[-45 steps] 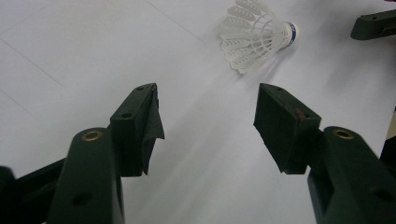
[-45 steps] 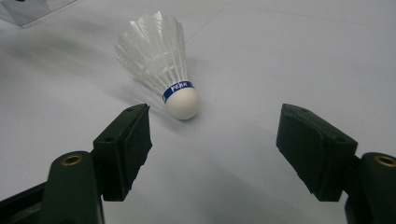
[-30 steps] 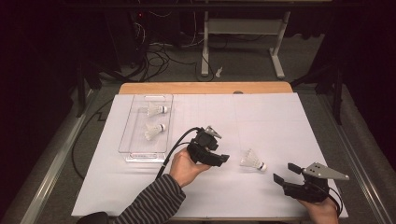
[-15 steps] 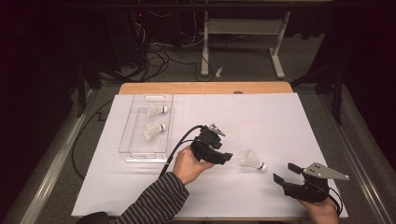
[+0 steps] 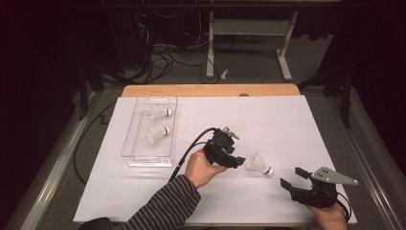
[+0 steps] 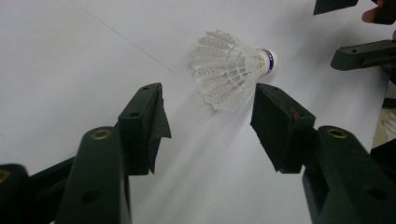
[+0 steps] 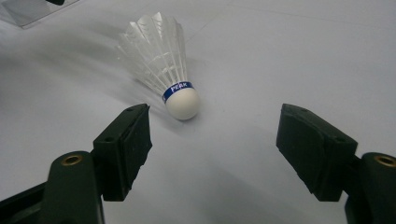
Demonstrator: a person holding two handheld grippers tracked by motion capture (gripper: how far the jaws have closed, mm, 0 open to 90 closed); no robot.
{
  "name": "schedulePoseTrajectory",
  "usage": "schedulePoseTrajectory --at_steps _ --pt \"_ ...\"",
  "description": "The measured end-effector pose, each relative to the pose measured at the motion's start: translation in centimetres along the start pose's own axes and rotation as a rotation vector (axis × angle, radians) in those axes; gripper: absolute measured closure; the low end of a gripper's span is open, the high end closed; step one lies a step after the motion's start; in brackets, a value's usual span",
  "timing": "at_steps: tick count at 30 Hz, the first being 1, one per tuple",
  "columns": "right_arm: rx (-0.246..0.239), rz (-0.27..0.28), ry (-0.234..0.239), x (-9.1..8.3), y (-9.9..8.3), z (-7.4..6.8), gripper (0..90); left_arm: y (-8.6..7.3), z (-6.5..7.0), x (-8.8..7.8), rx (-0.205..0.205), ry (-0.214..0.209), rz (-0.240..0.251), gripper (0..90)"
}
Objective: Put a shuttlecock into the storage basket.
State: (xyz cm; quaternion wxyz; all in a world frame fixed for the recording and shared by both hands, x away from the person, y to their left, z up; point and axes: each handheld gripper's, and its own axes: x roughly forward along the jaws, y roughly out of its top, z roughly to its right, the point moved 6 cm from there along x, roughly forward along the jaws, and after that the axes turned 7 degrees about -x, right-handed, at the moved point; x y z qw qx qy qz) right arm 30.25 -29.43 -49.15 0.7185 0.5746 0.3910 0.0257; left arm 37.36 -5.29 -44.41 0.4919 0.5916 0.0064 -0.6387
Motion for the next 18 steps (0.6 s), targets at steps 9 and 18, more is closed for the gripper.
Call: schedulePoseTrajectory --at_steps 9,18 --pt "0.0 0.001 0.002 0.0 0.0 0.0 26.8 0.4 0.6 0.9 0.022 -0.012 -0.02 46.3" --pt "0.0 0.001 0.003 0.0 0.0 0.0 26.8 0.9 1.3 2.0 0.037 -0.032 -0.048 49.2"
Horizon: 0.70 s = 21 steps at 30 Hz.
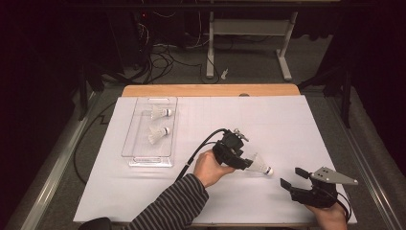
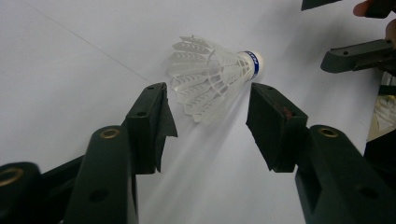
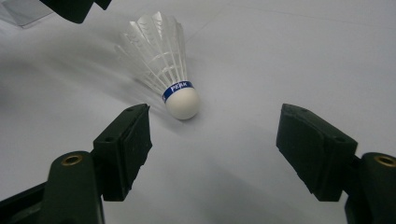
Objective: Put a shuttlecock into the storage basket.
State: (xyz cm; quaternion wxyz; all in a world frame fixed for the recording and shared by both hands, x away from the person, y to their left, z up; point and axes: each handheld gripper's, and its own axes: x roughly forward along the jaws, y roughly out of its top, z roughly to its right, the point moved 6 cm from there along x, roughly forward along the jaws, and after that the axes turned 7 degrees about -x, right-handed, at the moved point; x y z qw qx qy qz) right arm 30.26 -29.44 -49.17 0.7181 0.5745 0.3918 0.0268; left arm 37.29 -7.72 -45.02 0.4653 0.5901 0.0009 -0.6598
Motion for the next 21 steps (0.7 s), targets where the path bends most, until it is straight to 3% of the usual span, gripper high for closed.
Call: schedulePoseTrajectory --at_steps 21 --pt "0.0 0.0 -0.001 0.0 0.0 0.0 26.8 0.3 0.6 1.8 0.017 -0.018 -0.053 59.7"
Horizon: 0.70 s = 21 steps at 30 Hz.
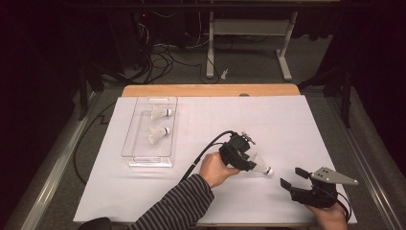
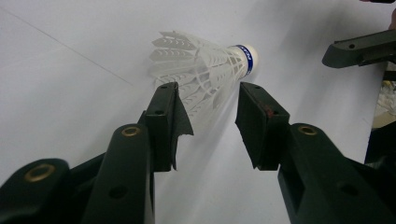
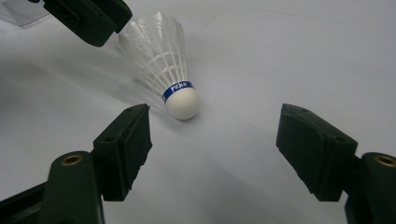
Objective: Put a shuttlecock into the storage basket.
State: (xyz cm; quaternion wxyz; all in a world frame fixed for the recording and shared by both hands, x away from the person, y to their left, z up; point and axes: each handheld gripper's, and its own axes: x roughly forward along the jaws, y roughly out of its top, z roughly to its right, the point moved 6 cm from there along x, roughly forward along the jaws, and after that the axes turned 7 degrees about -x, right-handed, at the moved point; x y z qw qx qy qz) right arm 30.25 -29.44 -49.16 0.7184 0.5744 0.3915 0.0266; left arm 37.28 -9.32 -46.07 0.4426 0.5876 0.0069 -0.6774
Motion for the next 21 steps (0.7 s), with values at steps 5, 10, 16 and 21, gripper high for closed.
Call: schedulePoseTrajectory --at_steps 5,10,16,21 --pt "-0.001 -0.001 0.0 0.0 0.0 0.0 26.8 0.1 0.1 0.4 0.011 0.001 -0.011 62.1" --pt "0.0 0.0 0.001 0.0 0.0 0.0 26.8 0.2 0.3 0.8 0.019 -0.004 -0.024 65.1" --pt "-0.002 0.0 0.002 0.0 0.0 0.0 26.9 0.2 0.4 1.2 0.023 -0.011 -0.038 69.9" --pt "0.0 -0.005 0.002 0.0 0.0 0.0 26.9 0.1 0.5 1.3 0.031 -0.014 -0.045 76.5"
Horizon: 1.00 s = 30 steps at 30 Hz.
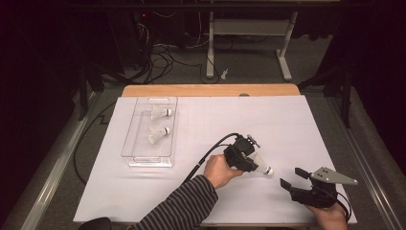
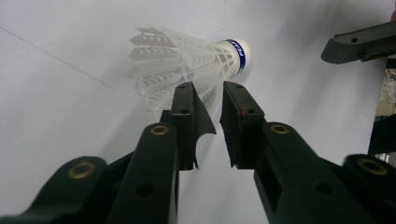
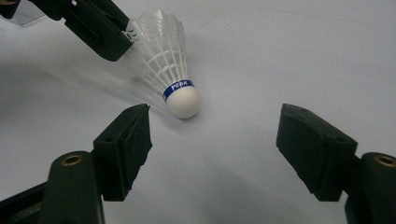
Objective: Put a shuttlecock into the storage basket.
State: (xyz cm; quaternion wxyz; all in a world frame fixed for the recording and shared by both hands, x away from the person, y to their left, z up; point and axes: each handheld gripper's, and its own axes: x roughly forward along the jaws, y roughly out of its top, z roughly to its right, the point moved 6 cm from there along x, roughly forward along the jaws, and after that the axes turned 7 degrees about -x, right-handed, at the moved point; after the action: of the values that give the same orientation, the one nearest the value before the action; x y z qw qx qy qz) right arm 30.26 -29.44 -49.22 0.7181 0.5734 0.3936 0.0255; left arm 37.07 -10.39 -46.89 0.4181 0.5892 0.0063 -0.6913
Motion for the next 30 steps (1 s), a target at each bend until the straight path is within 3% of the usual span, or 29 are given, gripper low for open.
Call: schedulePoseTrajectory --at_steps 12,30 --pt "-0.002 -0.002 0.001 0.0 0.0 0.0 26.8 -0.1 0.1 -0.2 0.029 -0.002 -0.002 88.8" --pt "0.0 -0.005 0.001 0.0 0.0 0.0 26.8 -0.2 0.3 -1.2 0.043 0.003 0.007 89.5"
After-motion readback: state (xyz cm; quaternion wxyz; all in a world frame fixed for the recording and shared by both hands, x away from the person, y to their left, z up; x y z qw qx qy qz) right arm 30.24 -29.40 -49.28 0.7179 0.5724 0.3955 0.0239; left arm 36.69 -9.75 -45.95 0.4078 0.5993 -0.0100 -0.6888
